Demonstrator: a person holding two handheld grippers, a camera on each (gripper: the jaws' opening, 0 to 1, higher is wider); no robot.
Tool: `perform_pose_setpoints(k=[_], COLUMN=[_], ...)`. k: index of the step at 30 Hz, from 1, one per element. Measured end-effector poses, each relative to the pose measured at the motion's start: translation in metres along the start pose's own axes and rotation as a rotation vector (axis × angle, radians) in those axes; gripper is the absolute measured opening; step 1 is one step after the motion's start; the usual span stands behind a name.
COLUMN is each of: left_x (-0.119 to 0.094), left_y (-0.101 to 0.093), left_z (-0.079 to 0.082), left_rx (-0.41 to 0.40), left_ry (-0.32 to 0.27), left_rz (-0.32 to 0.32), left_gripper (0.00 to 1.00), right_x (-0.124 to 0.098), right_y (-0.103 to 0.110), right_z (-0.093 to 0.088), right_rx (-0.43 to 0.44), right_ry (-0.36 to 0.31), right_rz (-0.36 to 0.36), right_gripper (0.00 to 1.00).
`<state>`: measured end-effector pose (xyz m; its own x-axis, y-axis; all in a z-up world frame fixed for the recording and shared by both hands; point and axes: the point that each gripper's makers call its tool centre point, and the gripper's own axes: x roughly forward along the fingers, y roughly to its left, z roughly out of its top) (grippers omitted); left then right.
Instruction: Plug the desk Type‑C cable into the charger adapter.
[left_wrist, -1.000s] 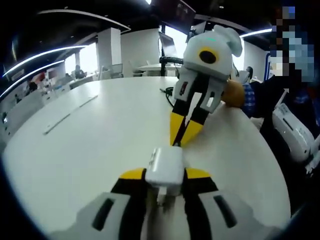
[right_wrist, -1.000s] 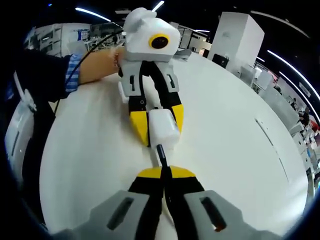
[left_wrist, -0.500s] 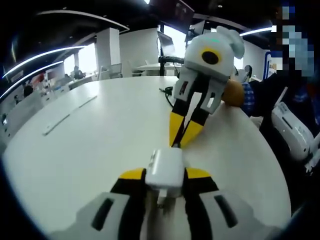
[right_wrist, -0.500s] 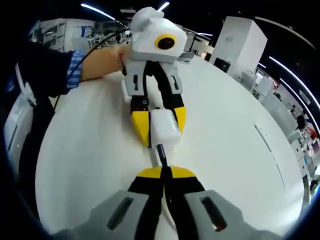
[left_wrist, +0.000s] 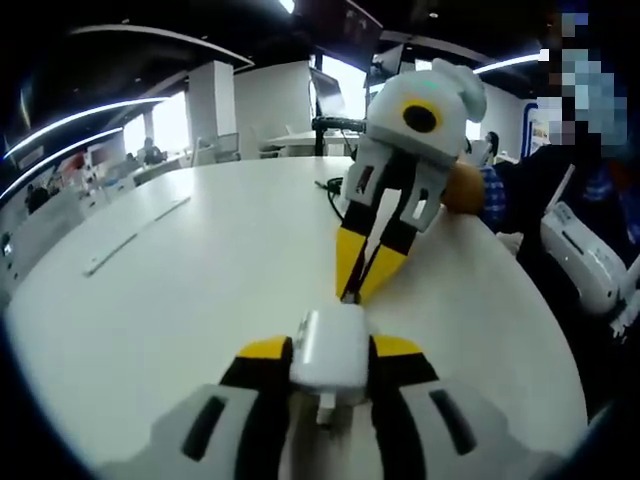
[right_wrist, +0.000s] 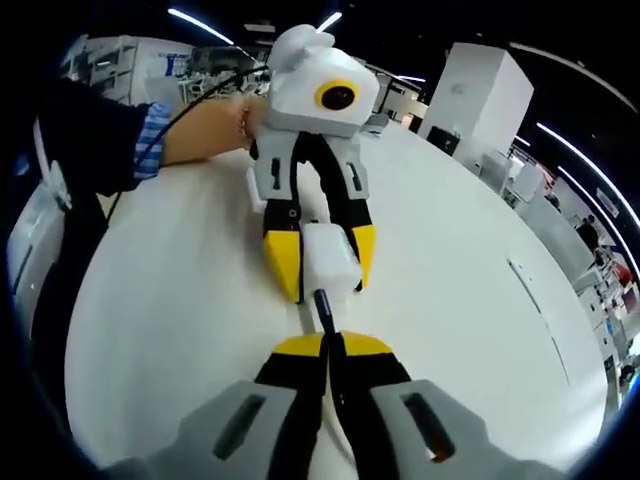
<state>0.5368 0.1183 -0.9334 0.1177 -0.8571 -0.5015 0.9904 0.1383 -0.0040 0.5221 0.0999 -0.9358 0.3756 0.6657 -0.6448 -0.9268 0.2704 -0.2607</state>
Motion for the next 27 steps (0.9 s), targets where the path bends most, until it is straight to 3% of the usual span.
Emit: perform_pose_setpoints(k=[10,17,27], left_x=[-0.003,-0.004,-0.006], left_y=[0.000,0.001,0.002], left_z=[0.000,0.000,-0.002], left_rx=[0.003,0.004,-0.002], left_ry=[0.009,0.019,0.026], left_rz=[-0.006,-0.008,-0.004], left_gripper=[0.29,0.29,0.29], right_x=[0.001,-0.003,-0.015], right_y=[-0.001,-0.001,-0.014], right_z=[0.001,0.004,0.005], right_rx=[-0.015,0.085,0.094], right_ry=[-0.041,-0.109,-0.145], right_rz=[0.022,0.083,0.047], right_gripper=[0.05,0.10,0.14])
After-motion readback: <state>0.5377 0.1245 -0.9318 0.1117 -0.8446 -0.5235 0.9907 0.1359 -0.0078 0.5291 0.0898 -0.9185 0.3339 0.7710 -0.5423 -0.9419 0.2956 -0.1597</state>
